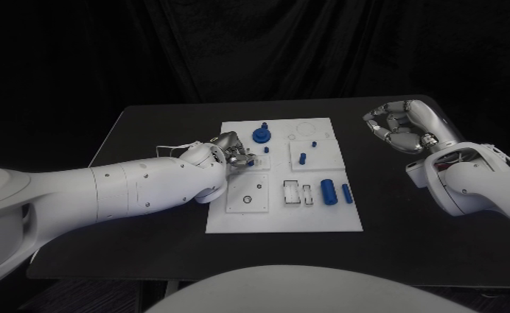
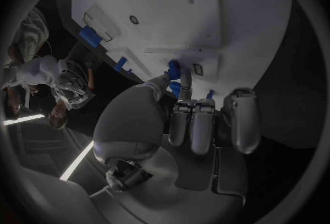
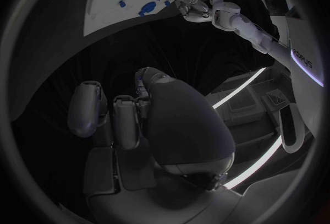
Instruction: Assemble the parts on the task board
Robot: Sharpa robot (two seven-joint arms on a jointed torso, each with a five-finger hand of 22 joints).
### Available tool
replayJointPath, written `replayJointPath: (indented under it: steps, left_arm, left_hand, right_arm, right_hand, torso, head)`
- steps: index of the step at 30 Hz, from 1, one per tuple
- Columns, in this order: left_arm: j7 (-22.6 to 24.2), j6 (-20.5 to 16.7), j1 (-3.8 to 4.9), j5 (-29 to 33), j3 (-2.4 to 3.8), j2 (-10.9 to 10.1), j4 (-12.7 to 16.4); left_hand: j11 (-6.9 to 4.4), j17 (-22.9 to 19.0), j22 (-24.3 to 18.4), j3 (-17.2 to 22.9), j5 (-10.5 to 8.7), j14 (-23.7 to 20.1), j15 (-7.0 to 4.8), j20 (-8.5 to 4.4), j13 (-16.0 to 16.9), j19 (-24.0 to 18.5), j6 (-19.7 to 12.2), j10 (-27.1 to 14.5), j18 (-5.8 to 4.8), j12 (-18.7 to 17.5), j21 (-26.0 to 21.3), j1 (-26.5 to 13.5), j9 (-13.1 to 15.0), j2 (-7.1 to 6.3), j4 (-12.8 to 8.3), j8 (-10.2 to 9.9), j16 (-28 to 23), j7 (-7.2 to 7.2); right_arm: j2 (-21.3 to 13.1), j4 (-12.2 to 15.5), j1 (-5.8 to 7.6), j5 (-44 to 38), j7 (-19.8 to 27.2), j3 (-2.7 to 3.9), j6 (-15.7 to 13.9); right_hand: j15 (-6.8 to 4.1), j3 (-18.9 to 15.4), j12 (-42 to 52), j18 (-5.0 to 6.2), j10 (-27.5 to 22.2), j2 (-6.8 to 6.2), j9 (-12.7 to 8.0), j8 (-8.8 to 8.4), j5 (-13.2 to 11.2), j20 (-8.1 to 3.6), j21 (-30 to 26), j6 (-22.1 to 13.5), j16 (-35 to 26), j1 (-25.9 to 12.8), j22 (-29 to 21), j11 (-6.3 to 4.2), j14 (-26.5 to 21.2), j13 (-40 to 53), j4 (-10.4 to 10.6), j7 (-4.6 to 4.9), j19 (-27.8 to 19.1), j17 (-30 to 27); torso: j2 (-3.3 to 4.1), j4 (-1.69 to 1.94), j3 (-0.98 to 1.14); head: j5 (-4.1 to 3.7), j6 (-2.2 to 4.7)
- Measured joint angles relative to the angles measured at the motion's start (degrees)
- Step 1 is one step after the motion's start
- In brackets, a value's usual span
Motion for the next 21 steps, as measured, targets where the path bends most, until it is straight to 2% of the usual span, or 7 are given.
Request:
replayJointPath:
  steps: [6, 11, 14, 17, 21]
  left_arm:
    - [0.0, 0.3, -0.10, 0.0, -0.04, 0.0, 0.0]
    - [0.2, 0.5, -0.11, 0.0, -0.05, 0.0, 0.0]
    - [0.3, 0.6, -0.11, 0.0, -0.05, 0.0, 0.0]
    - [0.6, 0.5, -0.11, 0.0, -0.05, -0.1, -0.1]
    - [1.1, 0.2, -0.12, 0.0, -0.05, -0.3, -0.1]
  left_hand:
    - [0.00, 0.0, 0.0, -2.2, -0.39, 0.0, 0.00, 0.00, 0.0, 0.0, 0.2, 0.0, 0.00, 0.0, -0.2, -1.4, -0.3, 0.81, 2.0, 0.0, 0.0, -0.03]
    - [0.00, 0.0, 0.0, -2.6, -0.38, 0.0, 0.00, 0.00, 0.0, 0.0, 0.2, 0.0, 0.00, 0.0, -0.2, -1.5, -0.3, 0.90, 2.4, 0.0, 0.0, -0.04]
    - [0.00, 0.0, 0.0, -3.4, -0.38, 0.0, 0.00, 0.00, 0.0, 0.0, 0.2, 0.0, 0.00, 0.0, -0.2, -2.2, -0.4, 1.60, 3.2, -0.2, 0.0, 0.02]
    - [0.00, 0.0, 0.0, -4.4, 0.31, 0.0, 0.00, 0.00, 0.0, 0.0, 0.4, 0.0, 0.00, 0.0, -0.4, -2.9, -0.5, 2.32, 4.2, -0.3, 0.0, 0.17]
    - [0.00, 0.0, 0.0, -4.6, 1.05, 0.0, 0.00, 0.00, 0.0, 0.0, 0.4, 0.0, 0.00, 0.0, -0.4, -2.9, -0.4, 2.32, 4.4, -0.3, 0.0, 0.17]
  right_arm:
    - [0.0, 0.0, 0.00, 0.0, 0.0, 0.00, 0.0]
    - [0.1, -0.1, 0.00, 0.0, 0.0, 0.00, 0.0]
    - [0.1, -0.1, 0.00, 0.0, 0.0, 0.00, 0.0]
    - [0.1, -0.1, 0.00, 0.0, 0.0, 0.00, 0.0]
    - [0.1, -0.1, 0.00, 0.0, 0.0, 0.00, 0.0]
  right_hand:
    - [0.00, 0.0, 0.0, 0.00, 0.0, 0.00, 0.0, 0.00, 0.0, 0.00, 0.0, 0.0, 0.0, 0.0, 0.0, 0.00, 0.0, 0.0, 0.0, 0.00, 0.0, 0.0]
    - [0.00, 0.0, 0.0, 0.00, 0.0, 0.00, 0.0, 0.00, 0.0, 0.00, 0.0, 0.0, 0.0, 0.0, 0.0, 0.00, 0.0, 0.0, 0.0, 0.00, 0.0, 0.0]
    - [0.00, 0.2, 0.0, 0.00, 0.0, 0.00, 0.0, 0.00, 0.0, 0.00, 0.0, 0.0, 0.0, 0.0, 0.0, 0.00, 0.0, 0.0, -0.2, 0.00, 0.0, 0.0]
    - [0.00, 0.2, 0.0, 0.00, 0.0, 0.00, 0.0, 0.00, 0.0, 0.00, 0.0, 0.0, 0.0, 0.0, 0.0, 0.00, 0.0, 0.0, -0.2, 0.00, 0.0, 0.0]
    - [0.00, 0.2, 0.0, 0.00, 0.0, 0.00, 0.0, 0.00, 0.0, 0.00, 0.0, 0.0, 0.0, 0.0, 0.0, 0.00, 0.0, 0.0, -0.2, 0.00, 0.0, 0.0]
  torso:
    - [-0.01, 0.00, -0.01]
    - [-0.02, 0.00, 0.00]
    - [-0.02, 0.00, 0.00]
    - [-0.02, 0.00, 0.00]
    - [-0.03, -0.02, 0.00]
  head:
    - [0.00, 0.00]
    - [0.08, 0.00]
    - [0.08, 0.00]
    - [0.09, 0.00]
    - [0.11, 0.00]
